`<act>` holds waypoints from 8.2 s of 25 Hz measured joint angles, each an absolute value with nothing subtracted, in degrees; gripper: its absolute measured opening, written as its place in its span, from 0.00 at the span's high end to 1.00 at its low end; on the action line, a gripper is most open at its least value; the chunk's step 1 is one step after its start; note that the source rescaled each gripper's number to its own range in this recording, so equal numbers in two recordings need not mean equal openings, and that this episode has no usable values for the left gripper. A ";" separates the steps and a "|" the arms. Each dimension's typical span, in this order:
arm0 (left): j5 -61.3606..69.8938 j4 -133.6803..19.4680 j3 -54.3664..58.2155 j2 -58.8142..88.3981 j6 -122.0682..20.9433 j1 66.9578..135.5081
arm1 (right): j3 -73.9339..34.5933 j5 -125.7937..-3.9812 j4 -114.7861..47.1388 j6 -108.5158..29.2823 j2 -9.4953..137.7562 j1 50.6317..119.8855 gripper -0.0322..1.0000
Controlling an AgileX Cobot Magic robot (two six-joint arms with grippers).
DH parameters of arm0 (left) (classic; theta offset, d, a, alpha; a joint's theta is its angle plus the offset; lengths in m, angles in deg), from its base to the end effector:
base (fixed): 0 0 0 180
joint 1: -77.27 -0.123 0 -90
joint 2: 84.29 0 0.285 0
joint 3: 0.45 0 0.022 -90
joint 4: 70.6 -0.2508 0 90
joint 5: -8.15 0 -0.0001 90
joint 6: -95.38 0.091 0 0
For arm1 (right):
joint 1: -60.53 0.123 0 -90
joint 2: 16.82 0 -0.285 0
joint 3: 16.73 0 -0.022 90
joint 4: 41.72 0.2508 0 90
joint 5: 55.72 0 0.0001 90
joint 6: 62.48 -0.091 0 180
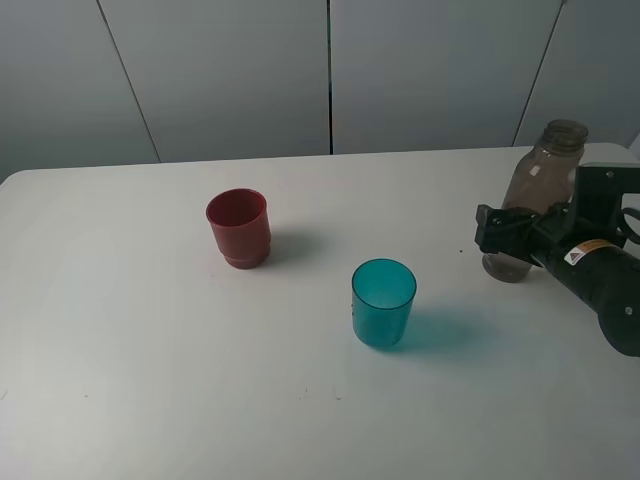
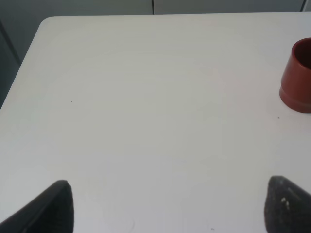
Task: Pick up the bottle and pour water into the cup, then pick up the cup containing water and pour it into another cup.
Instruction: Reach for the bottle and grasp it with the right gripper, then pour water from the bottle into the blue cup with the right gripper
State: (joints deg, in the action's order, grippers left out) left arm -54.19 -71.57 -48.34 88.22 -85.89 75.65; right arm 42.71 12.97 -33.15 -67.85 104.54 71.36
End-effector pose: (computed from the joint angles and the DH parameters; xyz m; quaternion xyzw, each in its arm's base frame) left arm -0.0082 0.0011 0.2783 -0.0221 0.8556 0.0100 0.5171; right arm 0.2481 0.0346 0.0810 0.0219 0.8292 0.0363 0.5573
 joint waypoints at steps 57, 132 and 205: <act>-54.19 -71.57 -48.34 88.22 -85.77 75.65 | 34.31 -1.17 -61.04 -47.18 89.89 71.36 0.97; -54.19 -71.57 -48.34 88.22 -85.88 75.65 | 34.31 -1.28 -62.78 19.33 89.89 71.36 0.97; -54.19 -71.57 -48.34 88.22 -85.54 75.65 | 33.82 6.37 -58.95 36.49 89.89 71.36 0.97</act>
State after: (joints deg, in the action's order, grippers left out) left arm -54.19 -71.57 -48.34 88.22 -85.54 75.65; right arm 33.82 6.37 -58.95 36.49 89.89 71.36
